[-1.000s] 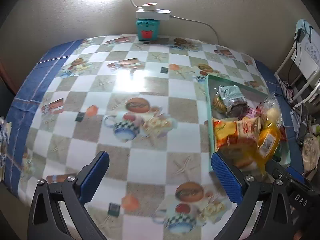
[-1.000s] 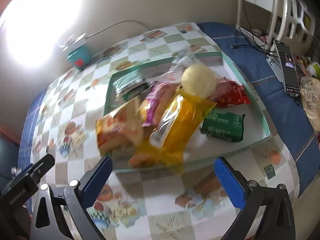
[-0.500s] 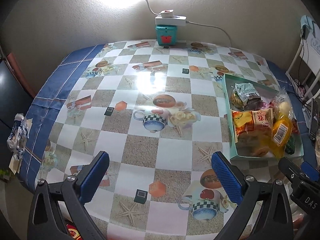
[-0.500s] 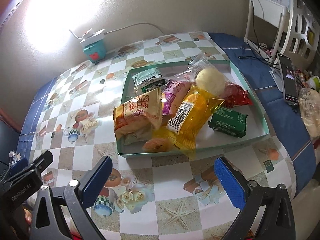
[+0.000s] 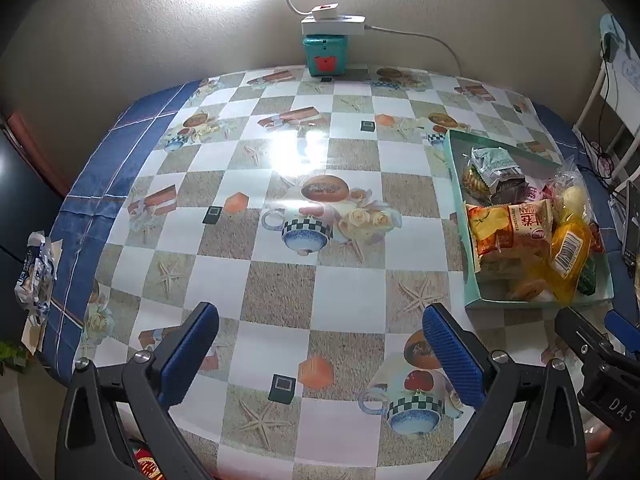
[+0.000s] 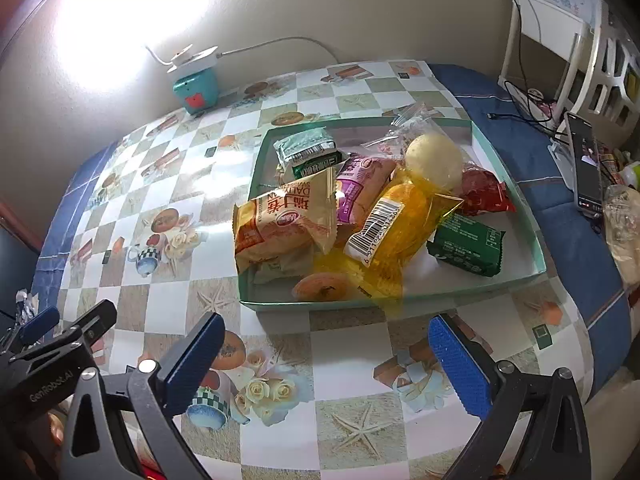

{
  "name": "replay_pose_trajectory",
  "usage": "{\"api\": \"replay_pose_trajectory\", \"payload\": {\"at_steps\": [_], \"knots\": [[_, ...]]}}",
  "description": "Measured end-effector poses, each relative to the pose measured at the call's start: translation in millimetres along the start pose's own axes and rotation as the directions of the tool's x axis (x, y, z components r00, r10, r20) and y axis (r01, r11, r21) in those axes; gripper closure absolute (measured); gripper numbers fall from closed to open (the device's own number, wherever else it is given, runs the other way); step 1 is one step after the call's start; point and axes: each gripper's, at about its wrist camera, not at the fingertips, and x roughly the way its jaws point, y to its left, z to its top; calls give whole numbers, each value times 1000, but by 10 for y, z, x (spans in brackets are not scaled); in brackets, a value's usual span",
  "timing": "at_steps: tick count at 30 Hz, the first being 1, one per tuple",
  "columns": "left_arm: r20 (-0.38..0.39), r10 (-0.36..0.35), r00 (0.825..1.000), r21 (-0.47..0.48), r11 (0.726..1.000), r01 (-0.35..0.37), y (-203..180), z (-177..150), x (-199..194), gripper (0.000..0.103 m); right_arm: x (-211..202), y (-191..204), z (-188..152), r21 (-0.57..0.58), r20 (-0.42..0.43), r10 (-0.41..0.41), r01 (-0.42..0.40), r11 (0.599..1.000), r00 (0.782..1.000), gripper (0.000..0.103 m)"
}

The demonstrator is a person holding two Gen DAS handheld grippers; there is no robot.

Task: Organize snacks

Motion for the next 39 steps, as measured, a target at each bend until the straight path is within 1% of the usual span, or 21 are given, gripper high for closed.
{"api": "replay_pose_trajectory", "payload": {"at_steps": [9, 15, 25, 30, 39], "knots": [[-32, 13, 999, -28, 1000, -14, 81, -5, 68, 1, 50, 11, -6, -2, -22, -9, 8, 1000, 1000, 0], [-42, 22, 999, -21, 1000, -23, 79, -5, 85, 1, 57, 14, -5, -2, -23, -9, 8, 1000, 1000, 0], [-67, 27, 997, -51, 998, -30, 146, -7, 137, 1, 61, 15, 0, -2, -24, -9, 9, 1000, 1000, 0], [-70, 37, 997, -49, 998, -40, 145, -12, 143, 1, 76, 17, -10, -2, -28, -9, 9, 1000, 1000, 0], [-64, 33, 997, -62, 997, -37, 171, -13, 140, 1, 76, 22, -2, -2, -29, -9, 9, 1000, 1000, 0]]}}
